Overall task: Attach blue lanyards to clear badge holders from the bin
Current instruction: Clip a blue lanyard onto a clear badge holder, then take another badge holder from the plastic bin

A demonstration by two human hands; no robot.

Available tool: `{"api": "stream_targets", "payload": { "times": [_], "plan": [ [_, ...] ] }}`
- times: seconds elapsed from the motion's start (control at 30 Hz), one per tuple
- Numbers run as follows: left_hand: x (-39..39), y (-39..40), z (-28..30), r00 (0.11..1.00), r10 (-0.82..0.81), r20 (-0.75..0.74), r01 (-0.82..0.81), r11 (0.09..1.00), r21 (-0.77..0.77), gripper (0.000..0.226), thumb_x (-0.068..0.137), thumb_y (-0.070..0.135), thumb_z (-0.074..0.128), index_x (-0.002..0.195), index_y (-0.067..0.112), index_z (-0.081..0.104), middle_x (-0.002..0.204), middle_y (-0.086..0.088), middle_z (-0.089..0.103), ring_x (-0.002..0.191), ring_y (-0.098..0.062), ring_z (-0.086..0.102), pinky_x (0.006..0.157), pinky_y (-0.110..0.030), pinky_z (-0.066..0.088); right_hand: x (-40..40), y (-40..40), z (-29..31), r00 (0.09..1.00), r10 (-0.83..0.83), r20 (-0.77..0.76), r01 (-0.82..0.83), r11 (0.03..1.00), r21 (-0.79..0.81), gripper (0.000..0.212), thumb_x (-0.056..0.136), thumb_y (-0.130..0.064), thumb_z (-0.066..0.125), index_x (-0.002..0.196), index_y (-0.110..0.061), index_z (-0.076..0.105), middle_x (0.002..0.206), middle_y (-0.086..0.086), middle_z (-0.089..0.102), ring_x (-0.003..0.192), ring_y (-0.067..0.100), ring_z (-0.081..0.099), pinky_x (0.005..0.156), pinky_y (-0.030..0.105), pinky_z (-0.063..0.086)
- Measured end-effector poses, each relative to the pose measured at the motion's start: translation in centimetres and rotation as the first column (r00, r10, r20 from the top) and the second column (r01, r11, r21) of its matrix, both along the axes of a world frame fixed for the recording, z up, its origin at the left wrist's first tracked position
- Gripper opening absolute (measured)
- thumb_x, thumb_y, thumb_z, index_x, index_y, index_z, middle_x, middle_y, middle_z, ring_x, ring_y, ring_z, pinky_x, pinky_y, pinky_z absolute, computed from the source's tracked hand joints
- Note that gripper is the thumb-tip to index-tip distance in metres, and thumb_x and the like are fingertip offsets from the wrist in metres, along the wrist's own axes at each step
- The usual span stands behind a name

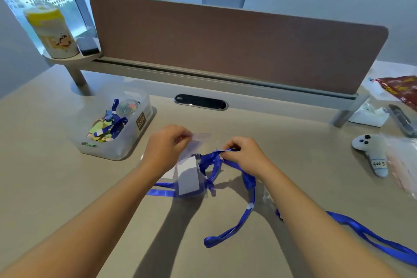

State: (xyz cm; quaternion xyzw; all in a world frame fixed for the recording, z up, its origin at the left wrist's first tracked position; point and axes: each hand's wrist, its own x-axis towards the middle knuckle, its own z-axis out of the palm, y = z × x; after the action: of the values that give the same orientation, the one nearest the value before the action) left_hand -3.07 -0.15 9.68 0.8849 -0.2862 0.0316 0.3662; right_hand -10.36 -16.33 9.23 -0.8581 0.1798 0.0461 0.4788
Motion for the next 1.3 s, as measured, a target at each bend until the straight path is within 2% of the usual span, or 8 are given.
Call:
{"api": "stream_targets", "payload": {
  "times": [0.17, 0.43, 0.67, 0.77, 0.9, 1.07, 1.13, 1.3],
  "plan": [
    [2.9, 2.7, 2.6, 0.994, 0.107, -0.014, -0.108, 0.985, -0.133, 0.017, 0.082, 0.009, 0.056, 0.097, 0.004, 0.064, 0.098, -0.017, 0.067, 0.082, -0.015, 0.051, 0.074, -0.026, 0.04, 3.8, 1.7, 3.9, 0.995, -0.005, 0.099, 0.001, 0.999, 0.041, 0.017, 0.085, -0.007, 0.056, 0.07, -0.015, 0.055, 0.064, -0.003, 0.053, 0.058, 0.006, 0.047, 0.055, 0.015, 0.037],
    [9.5, 11.0, 3.1, 0.961, 0.276, -0.028, -0.275, 0.939, -0.208, 0.013, 0.081, 0.007, 0.058, 0.09, 0.003, 0.066, 0.088, -0.009, 0.065, 0.077, -0.016, 0.052, 0.06, -0.003, 0.036, 13.7, 9.2, 4.9, 0.986, 0.004, 0.164, -0.012, 0.999, 0.051, 0.019, 0.085, -0.008, 0.056, 0.068, -0.014, 0.056, 0.068, 0.004, 0.056, 0.06, 0.013, 0.047, 0.06, 0.022, 0.04],
    [16.1, 18.6, 2.5, 0.914, 0.404, -0.026, -0.399, 0.888, -0.229, 0.014, 0.081, 0.006, 0.057, 0.091, 0.001, 0.066, 0.092, -0.017, 0.068, 0.079, -0.019, 0.053, 0.063, -0.017, 0.039, 22.6, 16.5, 2.2, 0.987, 0.113, 0.113, -0.106, 0.993, -0.059, 0.03, 0.085, -0.007, 0.055, 0.059, -0.021, 0.047, 0.063, -0.004, 0.049, 0.059, 0.011, 0.045, 0.054, 0.022, 0.035],
    [17.9, 20.8, 1.7, 0.895, 0.445, -0.027, -0.439, 0.87, -0.226, 0.015, 0.082, 0.007, 0.057, 0.093, 0.002, 0.066, 0.092, -0.016, 0.066, 0.08, -0.017, 0.052, 0.059, -0.007, 0.037, 25.3, 18.9, 0.5, 0.977, 0.162, 0.142, -0.143, 0.981, -0.132, 0.026, 0.087, -0.007, 0.053, 0.064, -0.019, 0.047, 0.065, -0.007, 0.046, 0.072, 0.017, 0.048, 0.066, 0.027, 0.036],
    [19.1, 22.5, 0.7, 0.885, 0.463, -0.054, -0.462, 0.853, -0.244, 0.014, 0.081, 0.005, 0.057, 0.09, 0.001, 0.066, 0.09, -0.016, 0.066, 0.08, -0.022, 0.055, 0.064, -0.019, 0.041, 27.0, 21.0, -2.0, 0.956, 0.216, 0.199, -0.181, 0.966, -0.183, 0.018, 0.091, -0.01, 0.048, 0.074, -0.018, 0.046, 0.072, -0.004, 0.048, 0.066, 0.01, 0.044, 0.056, 0.014, 0.036],
    [19.6, 22.8, 0.5, 0.897, 0.436, -0.071, -0.438, 0.857, -0.27, 0.013, 0.081, 0.005, 0.057, 0.089, 0.001, 0.066, 0.086, -0.009, 0.063, 0.079, -0.02, 0.055, 0.065, -0.015, 0.04, 27.2, 21.2, -4.3, 0.896, 0.425, -0.127, -0.433, 0.774, -0.463, 0.004, 0.089, -0.018, 0.053, 0.093, -0.017, 0.055, 0.109, 0.01, 0.063, 0.093, 0.022, 0.051, 0.081, 0.033, 0.038],
    [19.5, 22.4, 0.7, 0.905, 0.422, -0.05, -0.42, 0.874, -0.245, 0.014, 0.081, 0.007, 0.057, 0.091, 0.002, 0.066, 0.084, -0.007, 0.061, 0.078, -0.018, 0.053, 0.062, -0.011, 0.038, 27.0, 21.1, -4.0, 0.86, 0.461, -0.218, -0.504, 0.704, -0.5, 0.033, 0.085, -0.025, 0.059, 0.118, -0.02, 0.056, 0.128, 0.006, 0.057, 0.118, 0.026, 0.046, 0.101, 0.042, 0.033],
    [18.5, 20.7, 1.3, 0.928, 0.371, -0.03, -0.368, 0.901, -0.231, 0.015, 0.082, 0.008, 0.056, 0.093, 0.003, 0.065, 0.088, -0.008, 0.062, 0.078, -0.013, 0.048, 0.057, 0.003, 0.037, 25.2, 19.8, -1.1, 0.902, 0.42, -0.104, -0.415, 0.774, -0.478, 0.05, 0.081, -0.029, 0.064, 0.129, -0.023, 0.05, 0.138, 0.004, 0.05, 0.129, 0.025, 0.041, 0.106, 0.04, 0.031]
  ]
}}
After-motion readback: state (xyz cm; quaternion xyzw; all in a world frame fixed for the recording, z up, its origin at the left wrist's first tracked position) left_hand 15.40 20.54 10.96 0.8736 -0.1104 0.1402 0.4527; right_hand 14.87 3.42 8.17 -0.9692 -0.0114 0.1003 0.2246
